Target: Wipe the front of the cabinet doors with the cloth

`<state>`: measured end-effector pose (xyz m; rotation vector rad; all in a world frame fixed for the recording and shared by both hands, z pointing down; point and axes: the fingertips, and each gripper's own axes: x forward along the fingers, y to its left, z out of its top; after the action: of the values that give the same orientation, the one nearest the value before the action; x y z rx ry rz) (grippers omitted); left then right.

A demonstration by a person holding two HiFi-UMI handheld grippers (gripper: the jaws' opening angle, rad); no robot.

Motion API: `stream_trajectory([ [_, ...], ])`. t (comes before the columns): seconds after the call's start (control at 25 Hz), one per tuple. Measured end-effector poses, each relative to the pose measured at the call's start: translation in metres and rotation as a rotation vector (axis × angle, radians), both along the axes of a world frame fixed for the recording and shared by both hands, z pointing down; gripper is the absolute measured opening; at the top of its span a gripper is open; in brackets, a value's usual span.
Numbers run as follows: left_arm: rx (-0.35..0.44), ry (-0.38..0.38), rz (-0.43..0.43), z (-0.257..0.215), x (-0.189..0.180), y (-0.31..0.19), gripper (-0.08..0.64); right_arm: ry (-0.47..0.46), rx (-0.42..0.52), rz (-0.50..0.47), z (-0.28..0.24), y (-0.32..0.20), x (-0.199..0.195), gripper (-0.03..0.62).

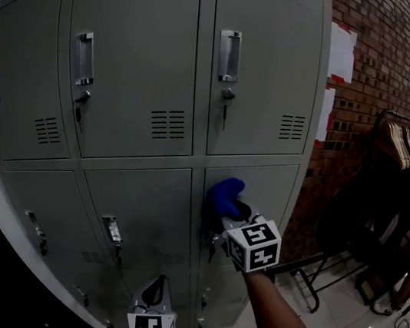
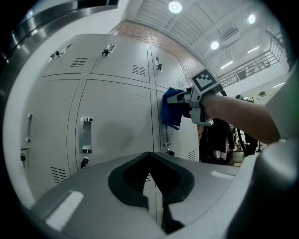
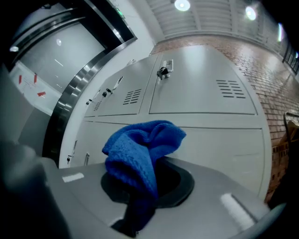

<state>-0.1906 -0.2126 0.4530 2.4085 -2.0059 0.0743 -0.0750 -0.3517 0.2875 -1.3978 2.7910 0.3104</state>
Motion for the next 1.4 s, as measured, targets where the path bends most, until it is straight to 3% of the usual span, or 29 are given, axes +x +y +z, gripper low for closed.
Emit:
stream_trajectory([
  [0.2, 0.001, -0.001, -0.009, -0.001, -0.005, 0.001, 0.015, 0.047, 0.003, -0.005, 0.01, -0.008, -0.024, 0.057],
  [0.48, -0.005, -0.006, 0.01, 0.0, 0.003, -0.003, 0.015, 0.056, -0.004, 0.015, 0.01, -0.013, -0.011, 0.057],
  [0.68, 0.001, 0.005, 0.013, -0.01, 0.008, -0.019, 0.015, 0.033, -0.022, 0.053, 0.018, -0.019, 0.014, 0.057],
  [1.08, 0.083, -0.013, -0.009, -0.08, 0.012, -0.061, 0.015, 0.009, -0.031, 0.138, 0.027, -0.035, 0.082, 0.057],
  [1.4, 0.1, 0.023, -0.026, -0.093, 0.041, -0.061, 0.015, 0.03, -0.037, 0.195, 0.034, -0.05, 0.149, 0.057],
])
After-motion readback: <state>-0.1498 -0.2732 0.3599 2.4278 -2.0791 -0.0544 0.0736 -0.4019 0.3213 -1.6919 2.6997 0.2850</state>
